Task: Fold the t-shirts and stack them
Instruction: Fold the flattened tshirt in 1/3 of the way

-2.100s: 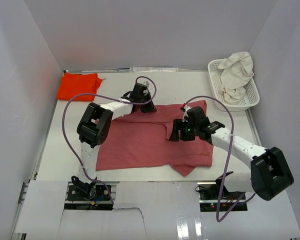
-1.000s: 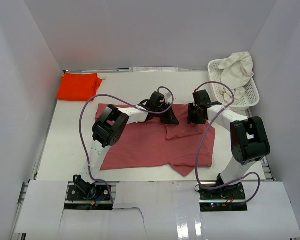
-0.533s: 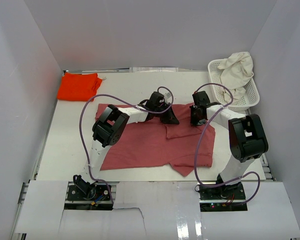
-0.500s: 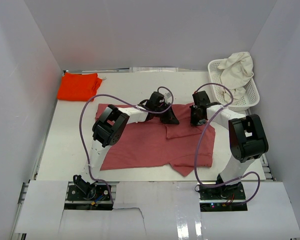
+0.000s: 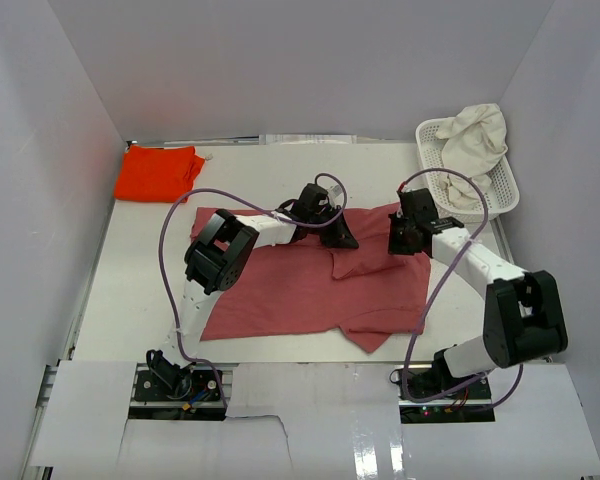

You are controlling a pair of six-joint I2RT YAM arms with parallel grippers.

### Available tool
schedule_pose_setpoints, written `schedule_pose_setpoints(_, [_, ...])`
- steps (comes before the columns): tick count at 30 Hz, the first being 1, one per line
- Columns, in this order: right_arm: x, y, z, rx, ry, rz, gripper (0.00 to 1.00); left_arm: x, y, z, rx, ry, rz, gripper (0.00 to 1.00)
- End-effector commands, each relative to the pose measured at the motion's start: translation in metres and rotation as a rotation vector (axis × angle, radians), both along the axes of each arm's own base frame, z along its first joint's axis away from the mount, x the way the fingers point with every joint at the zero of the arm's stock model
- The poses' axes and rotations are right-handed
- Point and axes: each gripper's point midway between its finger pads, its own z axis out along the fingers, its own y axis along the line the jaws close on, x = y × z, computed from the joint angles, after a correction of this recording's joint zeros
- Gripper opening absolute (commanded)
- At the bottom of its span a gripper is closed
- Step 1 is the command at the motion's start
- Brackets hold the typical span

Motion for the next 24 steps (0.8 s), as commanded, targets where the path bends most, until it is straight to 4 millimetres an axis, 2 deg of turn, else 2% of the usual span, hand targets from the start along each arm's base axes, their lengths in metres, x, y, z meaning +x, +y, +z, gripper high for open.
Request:
schedule_pose_setpoints(1, [-0.026, 0.004, 0.003, 0.063, 0.01, 0.028, 0.08, -0.003, 0.007, -0.012, 0.061, 0.001, 0.027, 0.11])
schedule_pose_setpoints(3, [-0.038, 0.005, 0.007, 0.089, -0.001, 0.021, 0.08, -0.003, 0.007, -0.013, 0.063, -0.001, 0.028, 0.11])
schedule_pose_setpoints(4, [-0.054, 0.006, -0.002, 0.11, 0.041, 0.032, 0.14, -0.002, 0.006, -0.011, 0.062, -0.004, 0.029, 0.11])
schedule_pose_setpoints(6, [-0.069, 0.008, -0.004, 0.125, 0.059, 0.035, 0.26, -0.003, 0.006, -0.012, 0.066, -0.004, 0.03, 0.11])
schedule_pose_setpoints(8, [-0.091, 0.007, -0.016, 0.122, 0.118, 0.038, 0.4, -0.002, 0.006, -0.011, 0.066, -0.006, 0.031, 0.11])
schedule_pose_setpoints(11, [-0.105, 0.004, -0.005, 0.143, 0.085, 0.026, 0.41, -0.002, 0.006, -0.01, 0.067, -0.012, 0.033, 0.11])
schedule_pose_setpoints(14, [-0.1, 0.003, 0.015, 0.153, 0.01, 0.015, 0.57, -0.002, 0.005, -0.009, 0.067, -0.013, 0.034, 0.11])
schedule_pose_setpoints(17, [-0.089, 0.008, 0.025, 0.16, -0.018, 0.041, 0.55, -0.002, 0.005, -0.006, 0.063, -0.013, 0.037, 0.11])
schedule_pose_setpoints(20, [-0.078, 0.016, 0.024, 0.171, -0.014, 0.072, 0.52, -0.002, 0.001, 0.02, 0.019, -0.032, 0.028, 0.11])
schedule_pose_setpoints(21, [-0.074, 0.019, 0.024, 0.181, -0.018, 0.081, 0.51, -0.001, -0.002, 0.045, -0.014, -0.061, 0.022, 0.11])
schedule_pose_setpoints(24, [-0.059, 0.026, 0.03, 0.201, -0.057, 0.088, 0.51, 0.0, -0.001, 0.089, -0.04, -0.101, 0.013, 0.12])
